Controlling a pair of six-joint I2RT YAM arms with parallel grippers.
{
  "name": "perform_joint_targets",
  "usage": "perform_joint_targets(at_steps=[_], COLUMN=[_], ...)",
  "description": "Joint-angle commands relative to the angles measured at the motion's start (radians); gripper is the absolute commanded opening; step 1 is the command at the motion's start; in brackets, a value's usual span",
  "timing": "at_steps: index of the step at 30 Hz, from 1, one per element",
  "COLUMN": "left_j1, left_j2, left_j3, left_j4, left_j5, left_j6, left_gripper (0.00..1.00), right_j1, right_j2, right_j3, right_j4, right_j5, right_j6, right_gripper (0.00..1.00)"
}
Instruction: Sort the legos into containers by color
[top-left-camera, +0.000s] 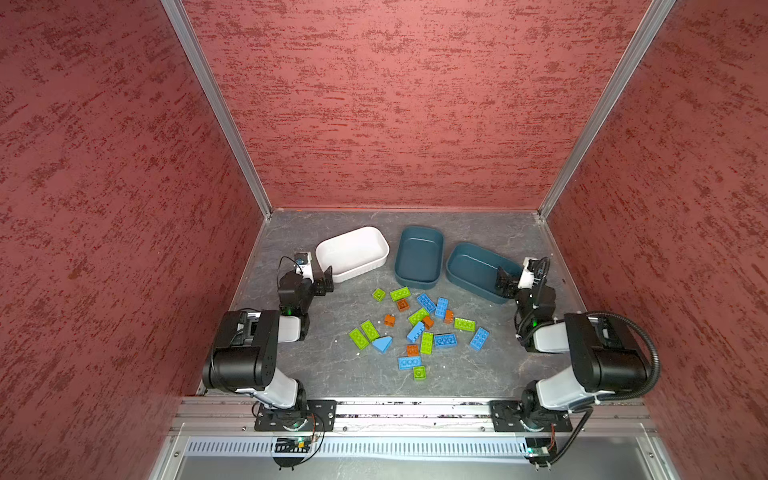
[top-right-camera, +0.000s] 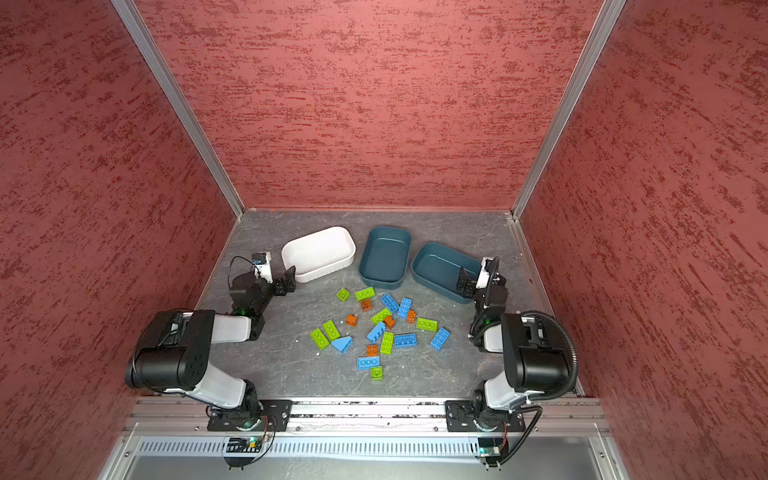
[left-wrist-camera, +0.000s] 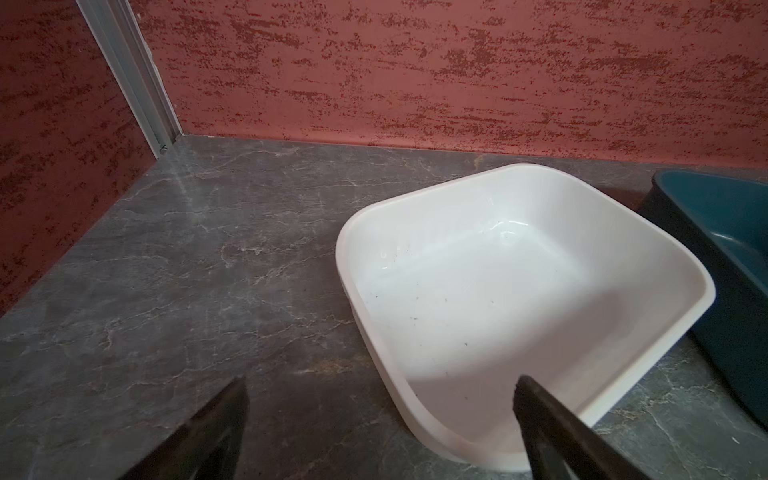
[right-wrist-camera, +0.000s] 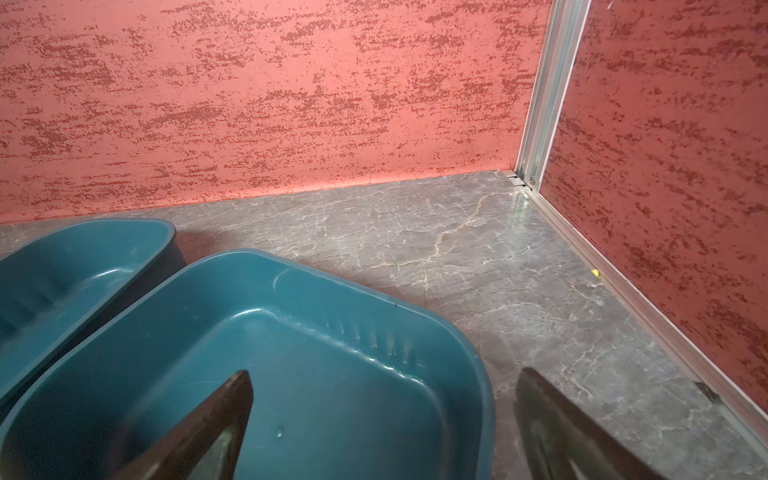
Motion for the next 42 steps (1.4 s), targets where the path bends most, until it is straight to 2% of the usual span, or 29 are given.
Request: perform_joint_targets(at_steps=[1, 25, 32, 37, 42], left_j1=[0.006, 0.004, -0.025, -0.044, -0.085], left_j2=[-0.008, -0.032, -0.258, -0.391, -0.479], left_j3=[0.008, 0.007, 0.09, 0.185, 0.285], left_j4=[0.012, -0.001, -0.327, -0.622, -0.951], left_j5=[0.015, 0.01, -0.049, -0.111, -0.154], left_j6=[-0.014, -0.014, -0.022, -0.164, -0.313], left_gripper=[0.99, 1.0, 0.99, 0.99, 0.99], right_j1=[0.003, 0.004, 0.004, 0.004, 0.005], right_j2=[0.005, -0.01, -0.216, -0.362, -0.459], right_j3=[0.018, 0.015, 0.057, 0.099, 0.162], right_j4=[0.016, 0.011, -0.217, -0.347, -0.539], right_j5=[-0.014, -0.029, -0.095, -0.149, -0.252], right_j6=[-0.016, -0.02, -0.048, -0.033, 0.006], right_gripper=[0.99, 0.99, 0.99, 0.99, 0.99])
